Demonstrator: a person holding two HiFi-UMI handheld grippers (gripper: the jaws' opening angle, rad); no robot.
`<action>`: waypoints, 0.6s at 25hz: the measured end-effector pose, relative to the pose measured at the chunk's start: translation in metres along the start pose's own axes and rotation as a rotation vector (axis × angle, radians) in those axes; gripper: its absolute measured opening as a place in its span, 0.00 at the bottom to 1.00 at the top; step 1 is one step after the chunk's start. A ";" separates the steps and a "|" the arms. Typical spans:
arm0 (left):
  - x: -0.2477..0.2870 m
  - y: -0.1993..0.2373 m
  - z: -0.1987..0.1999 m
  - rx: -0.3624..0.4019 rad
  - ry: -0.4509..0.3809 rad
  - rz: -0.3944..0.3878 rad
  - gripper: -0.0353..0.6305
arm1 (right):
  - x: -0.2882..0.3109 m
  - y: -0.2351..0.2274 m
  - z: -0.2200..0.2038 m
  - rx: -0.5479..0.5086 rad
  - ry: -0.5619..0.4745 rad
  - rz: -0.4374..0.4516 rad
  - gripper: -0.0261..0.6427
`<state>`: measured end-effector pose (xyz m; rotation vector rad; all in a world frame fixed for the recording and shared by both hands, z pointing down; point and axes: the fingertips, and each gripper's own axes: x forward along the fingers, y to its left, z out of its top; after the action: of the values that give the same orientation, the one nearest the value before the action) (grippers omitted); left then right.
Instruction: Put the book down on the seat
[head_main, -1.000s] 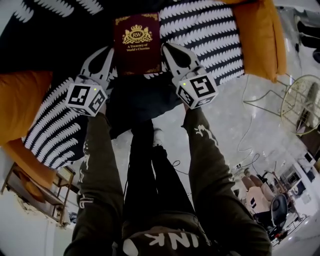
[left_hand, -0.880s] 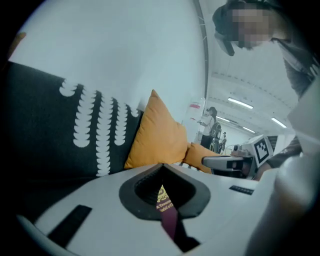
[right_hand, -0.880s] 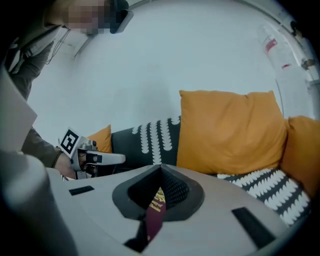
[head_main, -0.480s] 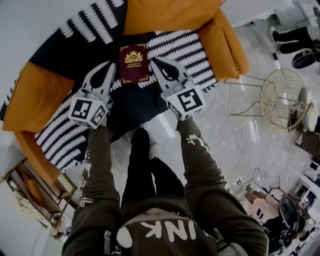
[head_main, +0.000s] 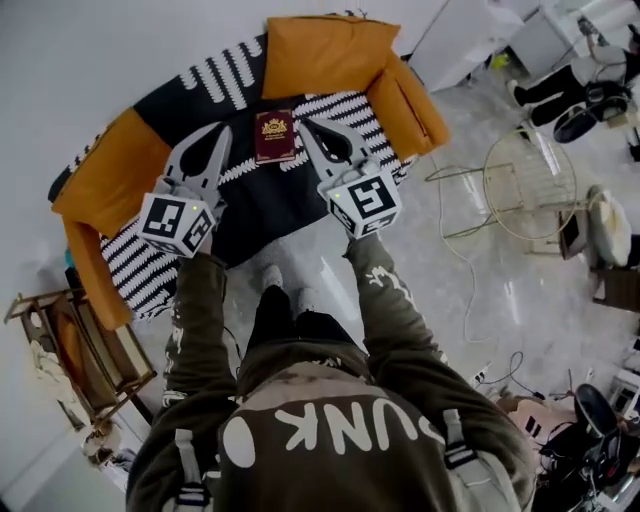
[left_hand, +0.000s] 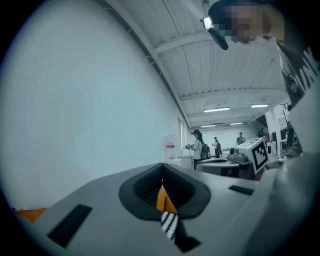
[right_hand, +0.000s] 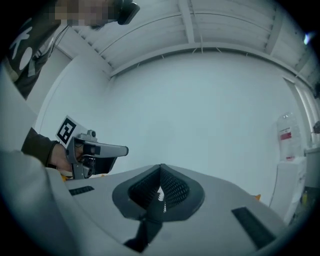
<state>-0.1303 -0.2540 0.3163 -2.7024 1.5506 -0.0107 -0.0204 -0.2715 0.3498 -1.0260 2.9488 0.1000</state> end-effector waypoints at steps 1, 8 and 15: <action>-0.009 -0.008 0.013 0.009 -0.007 0.000 0.06 | -0.008 0.006 0.014 0.000 -0.008 -0.005 0.05; -0.065 -0.031 0.070 0.035 -0.086 0.013 0.06 | -0.039 0.047 0.083 -0.030 -0.054 -0.023 0.06; -0.105 -0.035 0.097 0.060 -0.137 0.030 0.06 | -0.051 0.082 0.100 -0.047 -0.049 -0.018 0.05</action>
<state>-0.1511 -0.1443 0.2206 -2.5738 1.5266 0.1234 -0.0317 -0.1696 0.2560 -1.0398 2.9062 0.1922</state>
